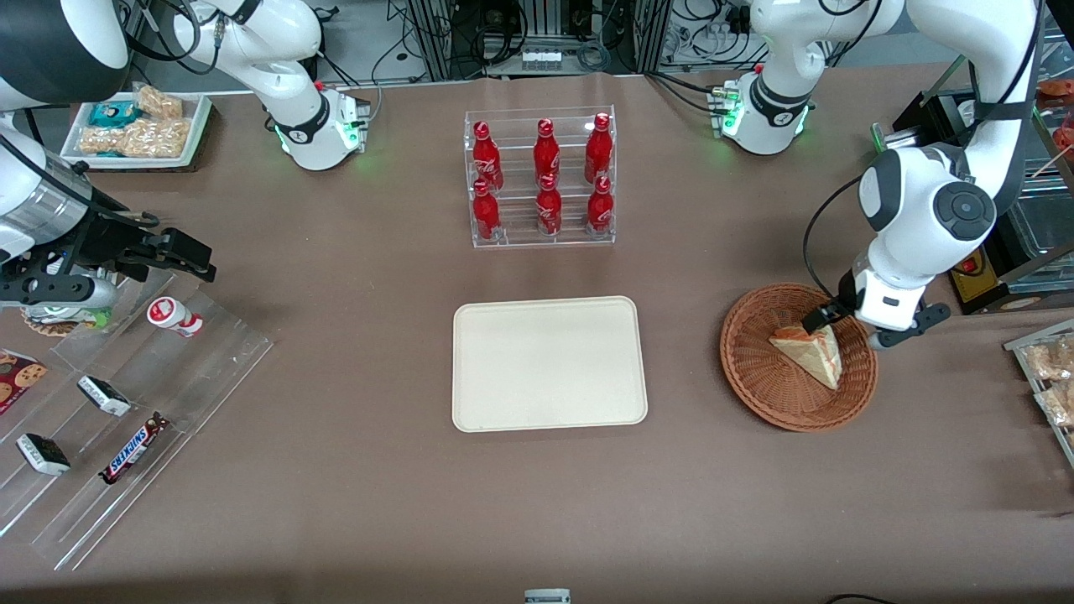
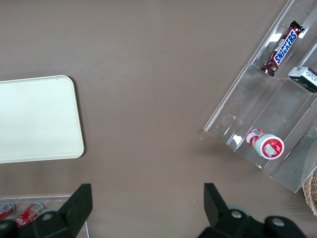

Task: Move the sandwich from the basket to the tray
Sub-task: 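Lower the open left gripper and close it on the sandwich, then lift the sandwich and carry it with the left gripper over the tray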

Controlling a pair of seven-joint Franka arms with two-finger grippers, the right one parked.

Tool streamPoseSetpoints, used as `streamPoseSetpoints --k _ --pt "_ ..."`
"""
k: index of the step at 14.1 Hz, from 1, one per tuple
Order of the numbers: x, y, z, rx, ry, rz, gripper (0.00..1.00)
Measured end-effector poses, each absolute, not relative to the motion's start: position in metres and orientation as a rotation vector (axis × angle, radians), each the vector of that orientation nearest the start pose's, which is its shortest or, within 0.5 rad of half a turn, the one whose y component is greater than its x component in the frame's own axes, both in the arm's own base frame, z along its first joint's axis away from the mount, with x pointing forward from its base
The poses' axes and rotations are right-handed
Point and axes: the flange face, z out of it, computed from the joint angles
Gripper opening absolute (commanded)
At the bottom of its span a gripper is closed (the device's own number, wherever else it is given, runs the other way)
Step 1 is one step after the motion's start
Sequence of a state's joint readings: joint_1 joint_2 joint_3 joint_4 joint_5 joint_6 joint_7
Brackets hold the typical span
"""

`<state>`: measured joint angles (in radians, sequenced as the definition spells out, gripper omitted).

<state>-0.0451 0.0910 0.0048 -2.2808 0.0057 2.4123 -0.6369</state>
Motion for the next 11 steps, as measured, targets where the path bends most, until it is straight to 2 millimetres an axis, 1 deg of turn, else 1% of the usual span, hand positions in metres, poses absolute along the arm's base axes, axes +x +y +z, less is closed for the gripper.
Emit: streamPoseSetpoints --k 1,2,3,5,6,9,10,11 --pt "0.53 -0.022 0.315 -2.954 -1.106 -0.069 1.0" --pt "0.532 -0.022 0.31 -2.9 -1.25 -0.076 1.0" --pt "0.533 -0.022 0.304 -2.857 -1.351 -0.077 1.0" --pt "0.535 -0.022 0.289 -2.812 -1.438 -0.066 1.0" --pt "0.536 -0.022 0.282 -2.801 -1.457 -0.061 0.86" --pt "0.543 -0.022 0.267 -2.787 -1.47 -0.041 0.22" --pt "0.545 -0.022 0.264 -2.785 -1.47 -0.038 0.12" --pt "0.547 -0.022 0.265 -2.786 -1.471 -0.042 0.11"
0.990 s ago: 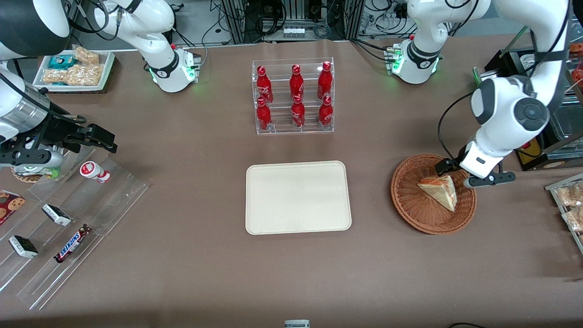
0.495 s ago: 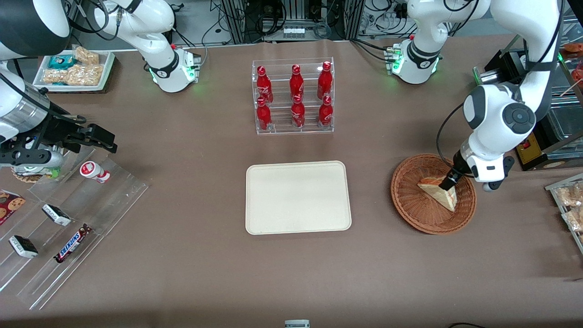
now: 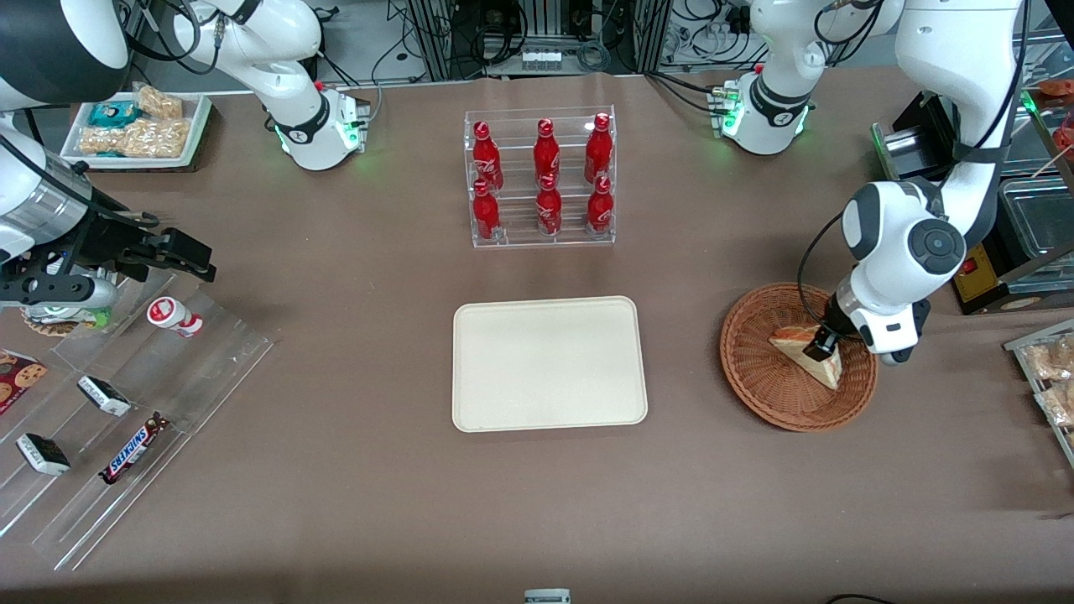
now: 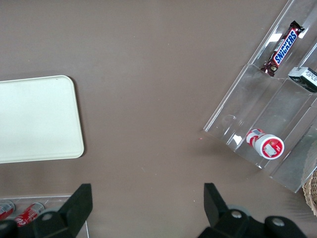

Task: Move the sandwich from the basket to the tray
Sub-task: 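Lift the sandwich and carry it with the left gripper over the tray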

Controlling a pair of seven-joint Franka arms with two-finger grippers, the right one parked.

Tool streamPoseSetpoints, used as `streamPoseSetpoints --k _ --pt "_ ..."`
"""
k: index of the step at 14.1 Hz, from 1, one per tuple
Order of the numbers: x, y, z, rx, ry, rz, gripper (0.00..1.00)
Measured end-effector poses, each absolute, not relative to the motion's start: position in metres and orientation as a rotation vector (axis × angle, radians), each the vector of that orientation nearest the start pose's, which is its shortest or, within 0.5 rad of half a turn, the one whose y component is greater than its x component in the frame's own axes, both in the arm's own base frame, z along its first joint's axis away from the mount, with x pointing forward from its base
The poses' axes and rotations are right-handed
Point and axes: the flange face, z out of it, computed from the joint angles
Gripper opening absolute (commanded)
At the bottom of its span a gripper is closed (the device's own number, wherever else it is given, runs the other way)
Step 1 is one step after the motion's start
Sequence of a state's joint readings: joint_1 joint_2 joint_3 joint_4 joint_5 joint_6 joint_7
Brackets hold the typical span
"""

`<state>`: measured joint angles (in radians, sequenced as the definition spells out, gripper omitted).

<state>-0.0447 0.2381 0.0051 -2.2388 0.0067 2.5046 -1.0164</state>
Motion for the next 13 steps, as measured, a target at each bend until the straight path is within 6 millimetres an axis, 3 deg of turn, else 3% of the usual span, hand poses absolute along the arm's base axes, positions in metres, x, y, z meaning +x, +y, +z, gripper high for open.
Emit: streamPoseSetpoints --k 3,5,7,9,13 --pt "0.561 -0.024 0.284 -2.782 -1.464 -0.023 0.11" --pt "0.581 -0.031 0.32 -2.765 -1.433 0.056 0.11" --pt "0.599 -0.052 0.362 -2.778 -1.373 0.095 0.12" --pt "0.614 -0.1 0.381 -2.835 -1.273 0.073 0.12" --pt "0.621 -0.227 0.359 -2.958 -1.009 0.042 0.12"
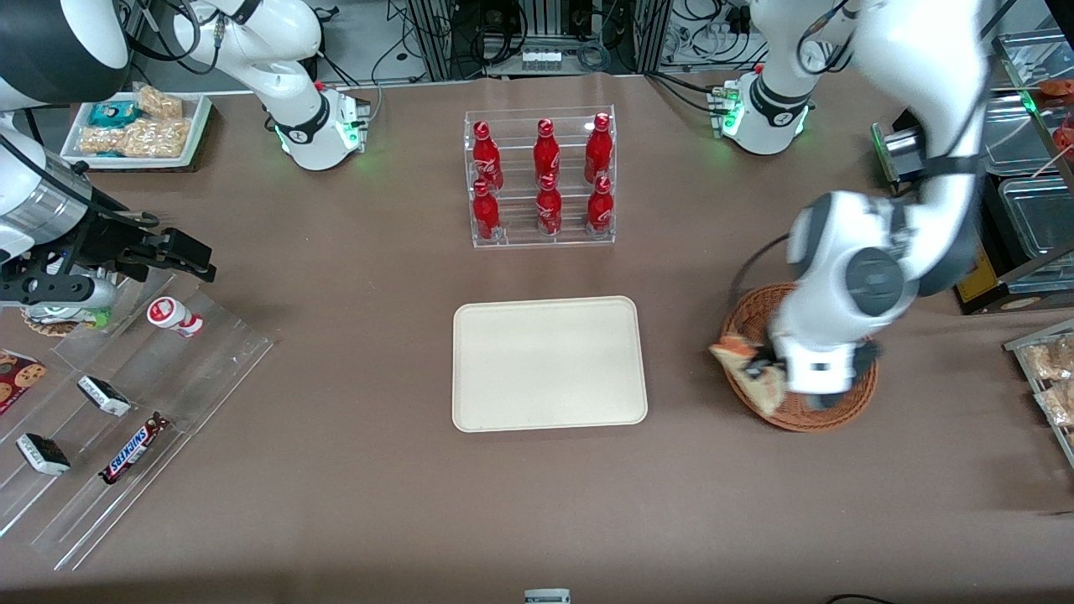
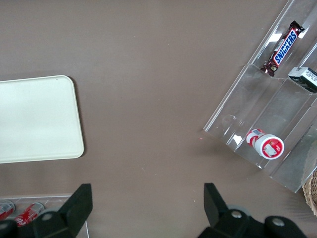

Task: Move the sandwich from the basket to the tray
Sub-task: 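Lift the sandwich and carry it with the left gripper over the tray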

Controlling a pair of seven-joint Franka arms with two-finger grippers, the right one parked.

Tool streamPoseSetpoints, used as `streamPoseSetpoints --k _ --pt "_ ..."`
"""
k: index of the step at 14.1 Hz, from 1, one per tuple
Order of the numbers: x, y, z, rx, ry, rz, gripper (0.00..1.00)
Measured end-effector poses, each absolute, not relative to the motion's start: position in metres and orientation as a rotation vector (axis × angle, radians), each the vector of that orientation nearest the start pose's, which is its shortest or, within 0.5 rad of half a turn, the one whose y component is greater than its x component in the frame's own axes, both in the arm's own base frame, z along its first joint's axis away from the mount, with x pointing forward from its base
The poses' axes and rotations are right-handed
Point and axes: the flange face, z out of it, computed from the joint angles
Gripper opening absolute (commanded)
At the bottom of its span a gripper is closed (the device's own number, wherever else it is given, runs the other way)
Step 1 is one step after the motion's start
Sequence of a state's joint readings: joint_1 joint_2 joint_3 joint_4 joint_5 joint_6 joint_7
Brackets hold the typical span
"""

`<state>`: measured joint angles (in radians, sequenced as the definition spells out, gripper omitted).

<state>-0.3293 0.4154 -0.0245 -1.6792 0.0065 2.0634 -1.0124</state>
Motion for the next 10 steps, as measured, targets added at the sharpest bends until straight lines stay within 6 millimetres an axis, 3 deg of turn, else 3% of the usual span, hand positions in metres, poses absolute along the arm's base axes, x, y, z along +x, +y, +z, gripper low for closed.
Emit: streamPoseSetpoints --k 2,5,8,10 --pt "0.616 -0.29 0.349 -3.034 -0.877 -0.022 0.12" --pt "0.592 -0.37 0.326 -3.121 -0.618 -0.132 0.12" --pt "0.565 -0.43 0.304 -3.169 -0.455 -0.167 0.12" --pt "0.552 -0.459 0.294 -3.179 -0.382 -0.164 0.12"
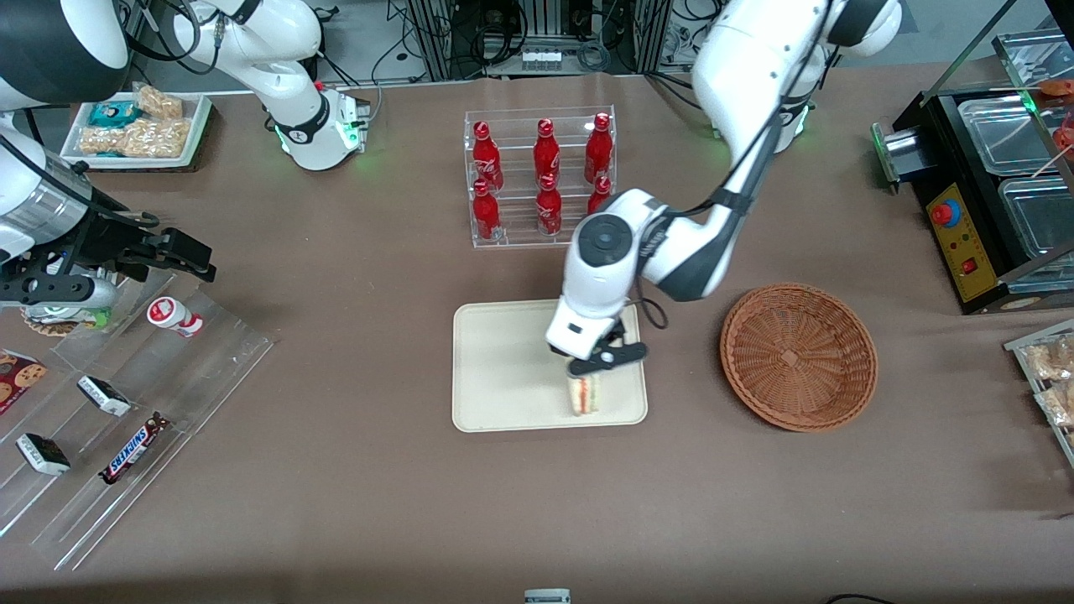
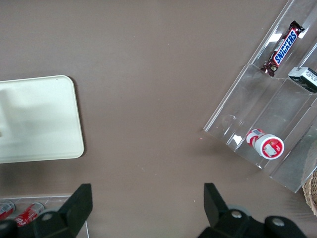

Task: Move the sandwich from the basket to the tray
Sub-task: 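Lift the sandwich and carry it with the left gripper over the tray, then lower the sandwich onto the tray and open the left gripper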

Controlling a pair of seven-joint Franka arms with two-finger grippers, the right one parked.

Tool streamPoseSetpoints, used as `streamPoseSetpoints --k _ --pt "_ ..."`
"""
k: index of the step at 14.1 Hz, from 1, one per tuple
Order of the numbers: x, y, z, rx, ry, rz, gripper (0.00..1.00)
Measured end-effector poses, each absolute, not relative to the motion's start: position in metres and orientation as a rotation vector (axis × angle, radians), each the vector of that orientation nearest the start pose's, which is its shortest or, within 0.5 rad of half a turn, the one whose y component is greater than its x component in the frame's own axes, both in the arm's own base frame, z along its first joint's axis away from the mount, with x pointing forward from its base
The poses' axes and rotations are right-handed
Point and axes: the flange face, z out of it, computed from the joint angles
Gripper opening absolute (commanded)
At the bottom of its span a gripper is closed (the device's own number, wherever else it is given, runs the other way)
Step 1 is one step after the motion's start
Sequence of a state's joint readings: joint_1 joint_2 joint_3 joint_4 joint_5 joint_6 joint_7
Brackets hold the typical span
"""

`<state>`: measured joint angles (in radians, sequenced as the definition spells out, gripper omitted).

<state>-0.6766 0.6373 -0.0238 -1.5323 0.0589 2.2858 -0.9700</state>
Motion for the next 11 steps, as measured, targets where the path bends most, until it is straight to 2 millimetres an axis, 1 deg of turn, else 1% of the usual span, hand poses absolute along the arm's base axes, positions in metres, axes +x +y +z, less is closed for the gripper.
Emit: streamPoseSetpoints --k 2,4,5,6,7,8,10,11 --pt "0.546 -0.477 0.284 -3.184 -0.334 -0.163 0.13" --pt "0.542 -0.49 0.271 -3.185 -0.295 -0.157 0.15" --pt "0.539 -0.496 0.263 -3.186 -0.278 -0.156 0.21" --pt "0.536 -0.502 0.257 -3.193 -0.261 -0.166 0.39" --pt "0.532 -0.507 0.252 -3.2 -0.247 -0.173 0.89" --pt "0.53 -0.51 0.25 -3.204 -0.239 -0.177 1.0" --pt "0.533 -0.511 0.257 -3.212 -0.245 -0.199 1.0" --pt "0.538 -0.51 0.266 -3.22 -0.257 -0.221 1.0"
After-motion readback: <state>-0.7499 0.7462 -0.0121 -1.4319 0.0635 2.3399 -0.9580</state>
